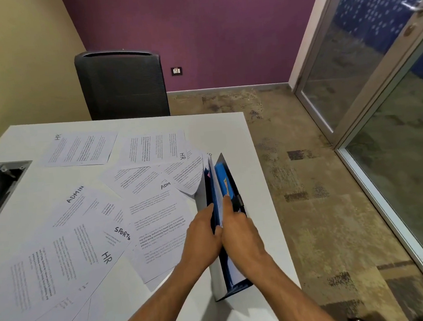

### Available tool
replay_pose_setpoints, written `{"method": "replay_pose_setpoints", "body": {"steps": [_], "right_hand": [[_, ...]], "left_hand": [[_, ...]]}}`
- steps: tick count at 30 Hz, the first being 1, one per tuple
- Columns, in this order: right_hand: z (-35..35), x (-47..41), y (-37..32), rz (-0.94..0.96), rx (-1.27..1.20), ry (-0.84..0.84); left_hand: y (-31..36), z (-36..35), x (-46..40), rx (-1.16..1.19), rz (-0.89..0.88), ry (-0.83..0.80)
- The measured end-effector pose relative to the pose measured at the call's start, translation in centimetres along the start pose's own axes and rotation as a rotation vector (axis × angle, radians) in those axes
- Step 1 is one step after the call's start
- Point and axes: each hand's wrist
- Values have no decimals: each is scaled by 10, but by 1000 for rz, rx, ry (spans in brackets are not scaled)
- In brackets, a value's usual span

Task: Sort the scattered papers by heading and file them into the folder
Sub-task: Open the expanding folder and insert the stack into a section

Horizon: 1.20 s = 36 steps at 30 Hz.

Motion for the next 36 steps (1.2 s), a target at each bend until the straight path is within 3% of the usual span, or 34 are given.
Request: {"method": "replay_pose_setpoints", "body": {"steps": [12, 17, 21, 25, 31, 36], "right_hand": [[-24, -9, 7, 42, 174, -151], [-13, -8, 12, -5, 44, -83], [3, -17, 12, 141, 358, 28], [9, -33, 8, 181, 547, 11], [9, -42, 11, 179, 607, 40], [11, -44, 21, 223, 518, 121]], "left_hand": [[-8, -3, -5, 26, 69, 23], [-12, -3, -5, 1, 77, 28], [-10, -4, -3, 2, 38, 20], [-8, -5, -4, 9, 20, 28], [-11, -6, -4, 15, 73, 30], [-11, -9, -2, 5, 77, 15]]}}
Point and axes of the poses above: each hand's wrist, its own x-axis away from the middle knuckle, its own z-axis out of the back of the hand, y = z × x, and after that the axes turned 5 degrees about x, right-handed
